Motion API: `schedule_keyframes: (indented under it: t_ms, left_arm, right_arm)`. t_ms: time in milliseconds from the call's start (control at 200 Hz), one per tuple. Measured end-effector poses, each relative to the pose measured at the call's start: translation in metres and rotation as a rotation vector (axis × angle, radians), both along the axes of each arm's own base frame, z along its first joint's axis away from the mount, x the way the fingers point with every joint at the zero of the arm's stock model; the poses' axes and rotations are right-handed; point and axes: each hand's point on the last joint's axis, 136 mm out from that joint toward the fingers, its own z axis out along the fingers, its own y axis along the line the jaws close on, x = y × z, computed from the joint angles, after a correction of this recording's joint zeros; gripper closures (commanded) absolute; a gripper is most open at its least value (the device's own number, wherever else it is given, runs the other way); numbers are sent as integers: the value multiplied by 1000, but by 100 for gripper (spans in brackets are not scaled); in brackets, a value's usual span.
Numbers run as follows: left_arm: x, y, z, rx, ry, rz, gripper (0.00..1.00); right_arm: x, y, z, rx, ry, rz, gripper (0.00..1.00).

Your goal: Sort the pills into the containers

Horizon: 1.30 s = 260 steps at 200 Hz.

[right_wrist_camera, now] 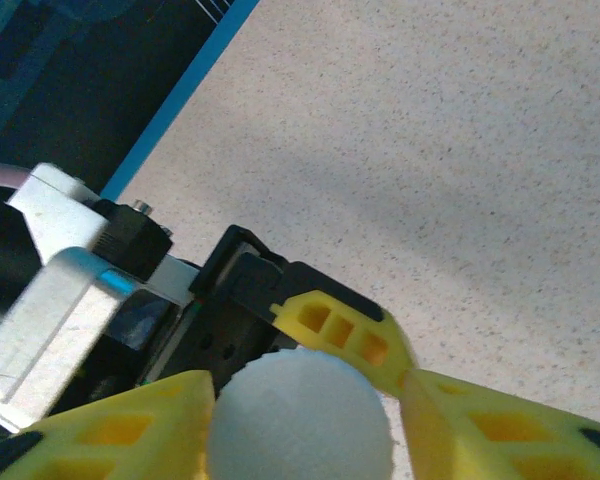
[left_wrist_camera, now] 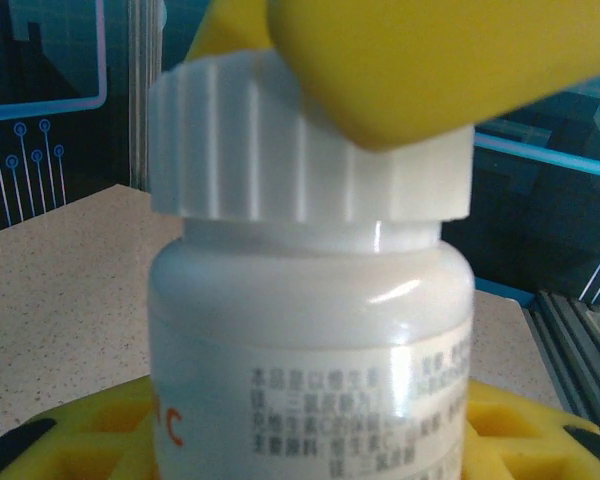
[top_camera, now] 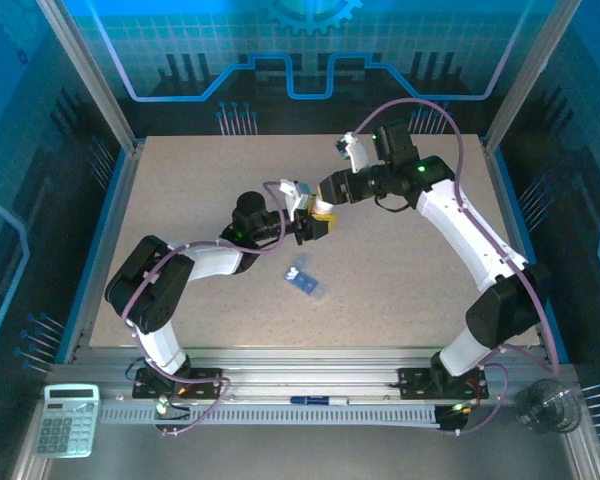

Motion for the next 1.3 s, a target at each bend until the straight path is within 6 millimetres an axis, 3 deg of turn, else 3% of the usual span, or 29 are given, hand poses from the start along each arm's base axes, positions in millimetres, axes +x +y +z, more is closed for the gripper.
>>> schedule_keyframes:
  t_ms: [195,540,705,866,991,1111,1301]
  left_arm:
    - [0,0,-4,9,16,0,100]
    - [-3,-1,-14,32,57,-20,100]
    - [-2,-1,-17,37,67,-19,100]
    - [-1,-1,-9,17,30,-14,100]
    - [-1,-1,-7,12,21,-14,100]
    - [-1,-1,-6,10,17,-14,100]
    - [-1,-1,-5,9,17,-14,100]
  right_arm:
    - [1,-1,-5,2,15,-37,64]
    - [-2,-5,-15,45,-5,-348,61]
    - [1,-6,-18,72,14,-417,49]
    - [-4,-8,-22,79,66,-405,25]
    - [-3,-22,-9,121,53,-373,17]
    - [-4,-34,16,167,-13,-310,16]
    - [0,-27,40,136,-96,-155,20]
